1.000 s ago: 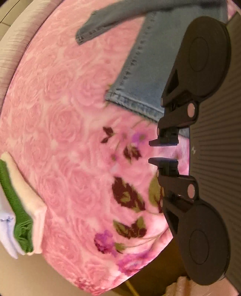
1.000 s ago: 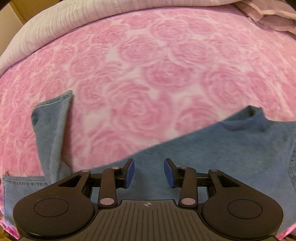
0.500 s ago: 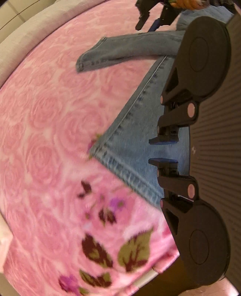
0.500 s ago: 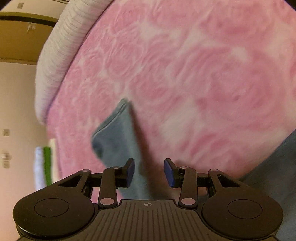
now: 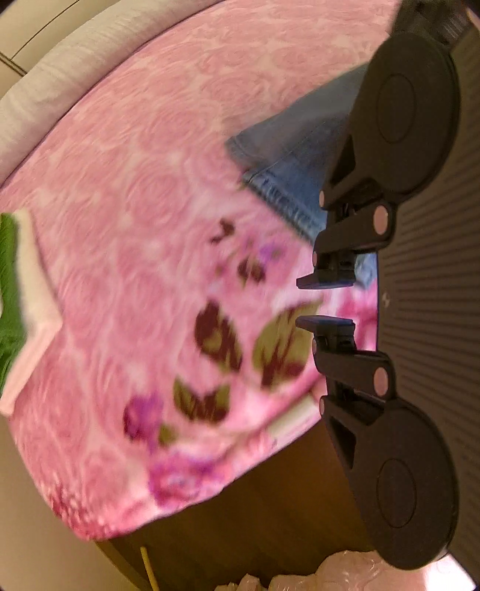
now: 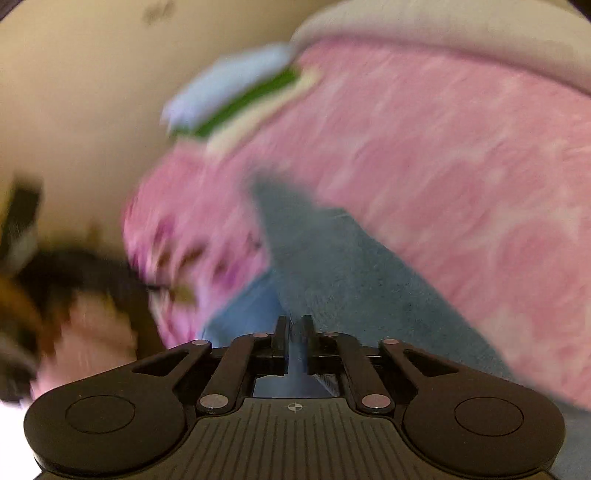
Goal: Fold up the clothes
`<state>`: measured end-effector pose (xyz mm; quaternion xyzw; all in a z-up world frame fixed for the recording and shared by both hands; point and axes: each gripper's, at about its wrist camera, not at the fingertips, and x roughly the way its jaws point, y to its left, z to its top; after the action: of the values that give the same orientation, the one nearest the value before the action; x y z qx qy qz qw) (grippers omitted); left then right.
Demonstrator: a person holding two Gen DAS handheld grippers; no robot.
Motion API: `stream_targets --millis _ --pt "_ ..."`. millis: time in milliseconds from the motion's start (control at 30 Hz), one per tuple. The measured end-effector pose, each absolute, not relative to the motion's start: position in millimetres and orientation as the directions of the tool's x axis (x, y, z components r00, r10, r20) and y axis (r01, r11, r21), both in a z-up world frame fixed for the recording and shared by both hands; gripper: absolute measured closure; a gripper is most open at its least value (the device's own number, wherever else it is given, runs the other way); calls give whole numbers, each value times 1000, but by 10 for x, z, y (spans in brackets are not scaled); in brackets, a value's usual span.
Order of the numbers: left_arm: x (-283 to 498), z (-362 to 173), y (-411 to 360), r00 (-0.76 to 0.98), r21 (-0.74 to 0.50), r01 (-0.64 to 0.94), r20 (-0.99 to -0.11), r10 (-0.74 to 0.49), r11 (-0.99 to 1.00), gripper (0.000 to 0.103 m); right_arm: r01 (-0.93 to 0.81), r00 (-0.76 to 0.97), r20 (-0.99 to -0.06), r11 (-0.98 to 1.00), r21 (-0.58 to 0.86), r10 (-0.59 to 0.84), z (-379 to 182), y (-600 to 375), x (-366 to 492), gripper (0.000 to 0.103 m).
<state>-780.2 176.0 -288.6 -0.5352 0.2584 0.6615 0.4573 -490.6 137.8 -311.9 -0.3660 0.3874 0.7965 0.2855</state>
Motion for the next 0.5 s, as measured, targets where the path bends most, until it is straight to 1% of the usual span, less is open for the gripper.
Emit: stream_targets --millis 67,100,167,267,333,433,500 --pt "-7847 -2886 1692 -3 -150 -885 -944 329 -440 92 -748 -548 -823 -528 403 149 -3170 1249 -4908 70" --pt "-7835 -2912 1664 16 -164 -887 -945 326 -431 92 -765 -539 -826 -506 398 165 -3176 1217 -4850 68" --pt "-7748 -2990 1613 74 -209 -884 -946 317 -418 92 -822 -499 -841 -425 380 212 -3184 1161 -4633 67" --pt "-7558 -3134 1557 176 -296 -860 -937 302 -415 91 -914 -395 -879 -205 349 265 -3244 1101 -4048 67" --pt "-7423 -3237 1543 242 -360 -828 -921 305 -430 87 -946 -320 -903 -51 319 286 -3283 1061 -3658 67" --pt "-7323 -3404 1566 303 -440 -752 -892 336 -491 87 -944 -217 -930 177 277 298 -3338 973 -3067 67" --pt "-7326 -3474 1583 310 -482 -692 -871 382 -538 86 -904 -196 -930 310 295 312 -3358 823 -2649 67"
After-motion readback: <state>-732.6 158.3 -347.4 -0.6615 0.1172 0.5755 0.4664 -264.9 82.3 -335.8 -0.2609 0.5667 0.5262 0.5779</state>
